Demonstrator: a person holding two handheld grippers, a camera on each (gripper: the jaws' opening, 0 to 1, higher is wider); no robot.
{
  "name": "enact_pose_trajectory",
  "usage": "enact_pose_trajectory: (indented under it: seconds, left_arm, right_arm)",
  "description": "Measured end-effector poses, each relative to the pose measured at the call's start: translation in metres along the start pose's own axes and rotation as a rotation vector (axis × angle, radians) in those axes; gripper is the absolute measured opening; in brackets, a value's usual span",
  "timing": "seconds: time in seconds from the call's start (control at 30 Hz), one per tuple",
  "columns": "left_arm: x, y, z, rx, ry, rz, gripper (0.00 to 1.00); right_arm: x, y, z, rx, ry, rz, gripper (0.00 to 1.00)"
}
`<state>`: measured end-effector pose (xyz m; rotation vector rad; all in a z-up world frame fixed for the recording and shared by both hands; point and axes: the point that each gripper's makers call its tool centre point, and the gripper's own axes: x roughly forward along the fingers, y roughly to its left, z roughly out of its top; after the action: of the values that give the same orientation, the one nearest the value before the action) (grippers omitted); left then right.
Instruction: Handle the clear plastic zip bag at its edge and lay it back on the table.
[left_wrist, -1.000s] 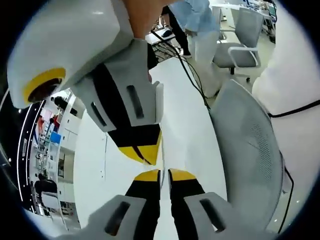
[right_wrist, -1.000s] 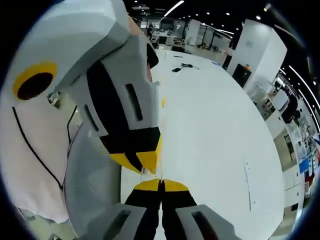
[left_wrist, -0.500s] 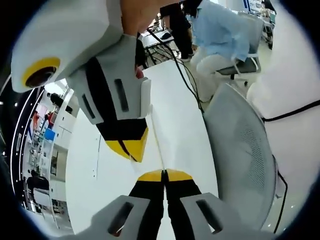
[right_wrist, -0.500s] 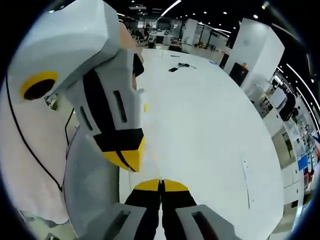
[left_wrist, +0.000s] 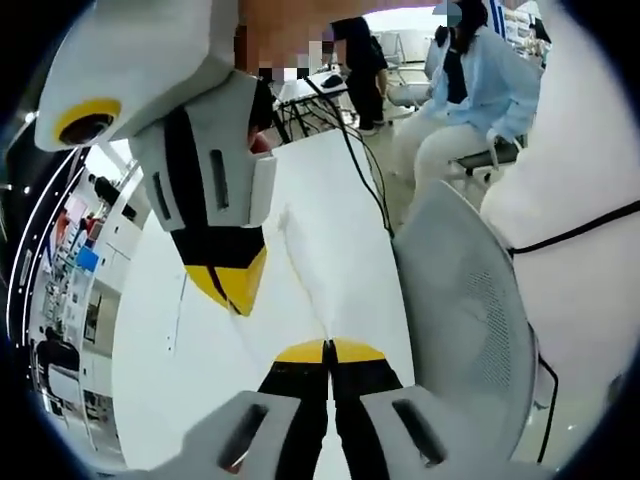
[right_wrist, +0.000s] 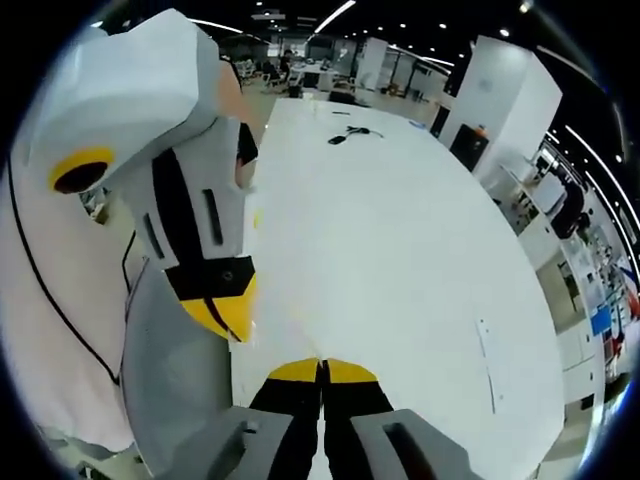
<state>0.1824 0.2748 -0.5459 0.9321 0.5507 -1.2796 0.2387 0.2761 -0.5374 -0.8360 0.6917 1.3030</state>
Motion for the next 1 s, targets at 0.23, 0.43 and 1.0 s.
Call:
enact_pose_trajectory:
  seconds: [0.23,0.43,1.0]
  left_arm:
    - [0.002,-0.008,-0.001,-0.008,0.000,-0.030,0.00]
    - [0.004,-0.013,0.000,-0.009,-0.004,-0.045,0.00]
    - [0.007,-0.026,0.000,-0.007,-0.007,-0.090,0.00]
  right_arm:
    - [-0.001,-0.005,-0.003,0.013,0.003,-0.023,0.00]
    - [-0.002,-0.010,-0.005,0.023,0.001,-0.039,0.00]
    - [-0.005,-0.017,-0.004,0.049,-0.012,-0.091,0.00]
